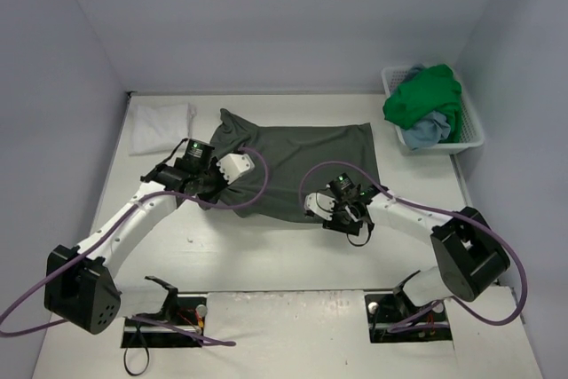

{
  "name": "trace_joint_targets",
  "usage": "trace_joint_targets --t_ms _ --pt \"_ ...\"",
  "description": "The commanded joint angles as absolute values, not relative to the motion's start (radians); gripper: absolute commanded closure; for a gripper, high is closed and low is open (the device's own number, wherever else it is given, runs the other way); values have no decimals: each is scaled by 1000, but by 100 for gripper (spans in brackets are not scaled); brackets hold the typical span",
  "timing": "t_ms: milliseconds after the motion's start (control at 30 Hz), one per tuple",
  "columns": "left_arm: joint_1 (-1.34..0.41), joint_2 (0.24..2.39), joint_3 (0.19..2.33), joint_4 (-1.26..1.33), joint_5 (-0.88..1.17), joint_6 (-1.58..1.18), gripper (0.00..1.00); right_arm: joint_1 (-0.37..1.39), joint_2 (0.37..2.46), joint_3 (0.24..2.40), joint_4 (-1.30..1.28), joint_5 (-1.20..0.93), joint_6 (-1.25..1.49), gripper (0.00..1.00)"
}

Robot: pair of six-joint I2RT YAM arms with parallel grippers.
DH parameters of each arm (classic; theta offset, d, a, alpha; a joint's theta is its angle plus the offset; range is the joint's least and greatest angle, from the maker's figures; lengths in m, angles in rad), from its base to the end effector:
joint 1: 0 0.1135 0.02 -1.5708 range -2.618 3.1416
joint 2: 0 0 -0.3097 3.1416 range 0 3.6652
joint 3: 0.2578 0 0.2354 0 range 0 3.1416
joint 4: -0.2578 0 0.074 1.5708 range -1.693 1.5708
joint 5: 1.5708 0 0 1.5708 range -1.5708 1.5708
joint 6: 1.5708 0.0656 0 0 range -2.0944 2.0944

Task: Fold and stack the t-shirts
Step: Grap the side of the flattened tshirt closest away from the robot with both arms

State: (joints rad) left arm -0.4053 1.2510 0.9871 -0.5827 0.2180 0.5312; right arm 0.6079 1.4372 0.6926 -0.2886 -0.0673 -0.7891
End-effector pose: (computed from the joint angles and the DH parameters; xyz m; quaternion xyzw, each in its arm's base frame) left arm 0.2237 -0.1114 0.3027 0.4539 0.8121 -0.0794 0.3578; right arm 0.2094 0.1511 0.1905 -0.6265 0.7321 0.0083 0.2673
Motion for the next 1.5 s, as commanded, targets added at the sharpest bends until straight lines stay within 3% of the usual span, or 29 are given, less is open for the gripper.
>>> trace_joint_targets --t_ms 0,267,733,1033,1467 --pt "-403 1220 1020 -584 255 532 100 615 1468 703 -265 -78 -785 63" --pt "-391 1223 997 -575 264 537 100 617 1493 699 -245 -72 -793 64" --pt "-374 1227 993 -578 270 545 100 627 1474 713 -244 -61 -781 99" --pt "-373 1216 980 -578 270 537 100 705 1218 775 -426 -69 -730 100" --pt "-370 1189 1002 -627 253 551 100 738 1193 724 -457 -83 -784 100"
